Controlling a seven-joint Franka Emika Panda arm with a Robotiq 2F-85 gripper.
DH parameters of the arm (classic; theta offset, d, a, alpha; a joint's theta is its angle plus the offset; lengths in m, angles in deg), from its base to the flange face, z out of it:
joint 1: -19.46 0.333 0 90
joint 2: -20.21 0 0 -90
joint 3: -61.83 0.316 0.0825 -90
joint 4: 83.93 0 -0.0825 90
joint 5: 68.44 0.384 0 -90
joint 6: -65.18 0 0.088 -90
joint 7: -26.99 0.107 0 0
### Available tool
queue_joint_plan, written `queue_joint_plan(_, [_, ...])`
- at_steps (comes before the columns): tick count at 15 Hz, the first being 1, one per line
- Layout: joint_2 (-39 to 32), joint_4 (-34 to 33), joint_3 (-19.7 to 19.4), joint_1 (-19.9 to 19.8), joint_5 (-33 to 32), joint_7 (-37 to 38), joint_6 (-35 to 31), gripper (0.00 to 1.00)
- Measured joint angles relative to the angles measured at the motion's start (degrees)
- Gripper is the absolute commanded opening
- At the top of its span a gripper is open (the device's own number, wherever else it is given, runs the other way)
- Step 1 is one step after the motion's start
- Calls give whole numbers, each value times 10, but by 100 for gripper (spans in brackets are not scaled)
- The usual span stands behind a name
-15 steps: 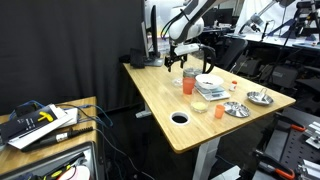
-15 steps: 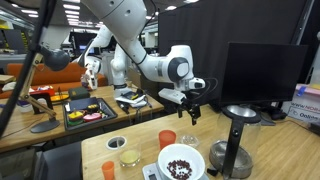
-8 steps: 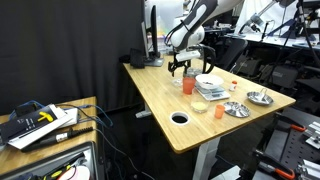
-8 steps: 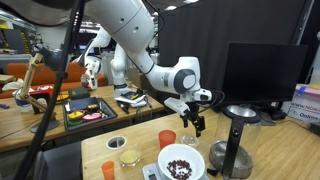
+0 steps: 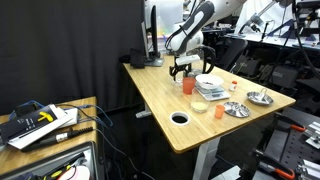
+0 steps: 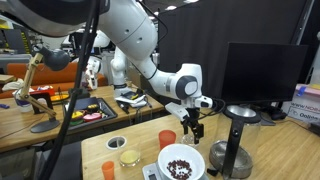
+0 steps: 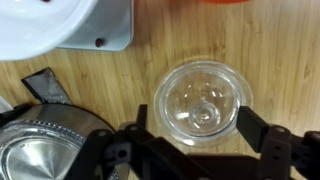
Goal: Put the glass lid on top of the glass container
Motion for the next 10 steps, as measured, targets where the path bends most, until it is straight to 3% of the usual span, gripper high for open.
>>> queue_joint_plan(7, [-13, -27, 0, 0, 2, 2, 22, 10])
queue_joint_plan(8, [-15, -31, 1, 1, 2, 2, 24, 6])
queue_joint_plan(10, [-15, -34, 1, 2, 2, 2, 29, 8])
